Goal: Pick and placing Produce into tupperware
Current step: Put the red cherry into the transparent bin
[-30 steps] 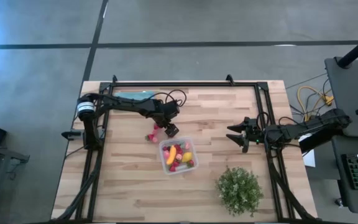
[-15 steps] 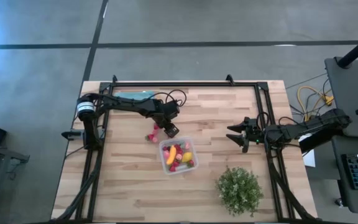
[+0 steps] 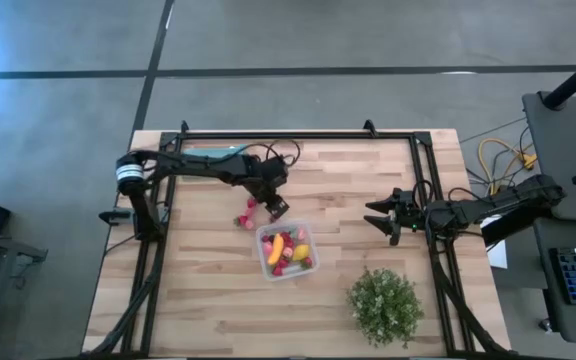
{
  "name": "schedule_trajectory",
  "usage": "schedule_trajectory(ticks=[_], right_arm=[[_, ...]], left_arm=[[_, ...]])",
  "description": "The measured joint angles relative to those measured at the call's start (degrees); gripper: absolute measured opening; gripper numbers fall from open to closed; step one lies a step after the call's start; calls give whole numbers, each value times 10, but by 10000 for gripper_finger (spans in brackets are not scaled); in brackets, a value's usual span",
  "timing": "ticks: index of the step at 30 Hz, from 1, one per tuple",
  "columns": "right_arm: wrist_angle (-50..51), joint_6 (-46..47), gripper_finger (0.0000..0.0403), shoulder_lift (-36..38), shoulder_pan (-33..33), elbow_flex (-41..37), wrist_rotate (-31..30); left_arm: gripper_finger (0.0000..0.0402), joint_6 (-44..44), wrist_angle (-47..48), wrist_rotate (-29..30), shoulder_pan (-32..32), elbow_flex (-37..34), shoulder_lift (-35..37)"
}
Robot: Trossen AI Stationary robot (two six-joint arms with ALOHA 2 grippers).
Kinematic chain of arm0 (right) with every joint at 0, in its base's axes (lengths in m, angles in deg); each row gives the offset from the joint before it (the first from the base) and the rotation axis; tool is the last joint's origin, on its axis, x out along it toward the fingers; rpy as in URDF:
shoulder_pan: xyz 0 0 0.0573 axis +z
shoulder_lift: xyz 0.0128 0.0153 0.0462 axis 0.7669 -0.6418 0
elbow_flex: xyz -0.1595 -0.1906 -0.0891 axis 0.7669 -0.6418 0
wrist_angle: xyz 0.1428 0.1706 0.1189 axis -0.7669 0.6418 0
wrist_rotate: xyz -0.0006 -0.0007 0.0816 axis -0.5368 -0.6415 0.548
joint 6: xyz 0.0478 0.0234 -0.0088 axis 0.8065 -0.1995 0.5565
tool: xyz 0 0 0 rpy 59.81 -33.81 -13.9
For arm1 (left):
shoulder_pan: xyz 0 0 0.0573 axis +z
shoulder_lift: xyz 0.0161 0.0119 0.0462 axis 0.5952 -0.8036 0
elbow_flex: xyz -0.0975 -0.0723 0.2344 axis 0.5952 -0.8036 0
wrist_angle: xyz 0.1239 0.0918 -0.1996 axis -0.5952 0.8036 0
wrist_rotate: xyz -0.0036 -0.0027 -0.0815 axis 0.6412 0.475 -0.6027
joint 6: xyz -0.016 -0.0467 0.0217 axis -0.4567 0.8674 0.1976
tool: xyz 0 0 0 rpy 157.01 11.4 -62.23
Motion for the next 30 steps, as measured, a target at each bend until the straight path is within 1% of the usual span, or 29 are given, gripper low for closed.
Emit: schedule_trajectory(ticks=[5, 8, 11, 14, 18, 23, 26, 30], right_arm=[[0, 0, 240, 0, 0, 0, 0], [0, 0, 240, 0, 0, 0, 0], [0, 0, 240, 0, 0, 0, 0], [0, 0, 240, 0, 0, 0, 0], [0, 0, 240, 0, 0, 0, 0], [0, 0, 240, 1, 0, 0, 0], [0, 0, 240, 0, 0, 0, 0], [0, 0, 240, 0, 0, 0, 0]], left_arm=[[104, -8, -3, 0, 3, 29, 47], [104, -13, -3, -32, -11, 43, 80], [105, 13, -6, -58, -41, 44, 95], [105, 29, 0, -59, -80, 33, 94], [105, 31, 6, -51, -121, 27, 73], [106, 44, 1, -40, -130, 33, 66], [123, 45, 3, -40, -130, 34, 68], [170, 45, 3, -41, -129, 32, 68]])
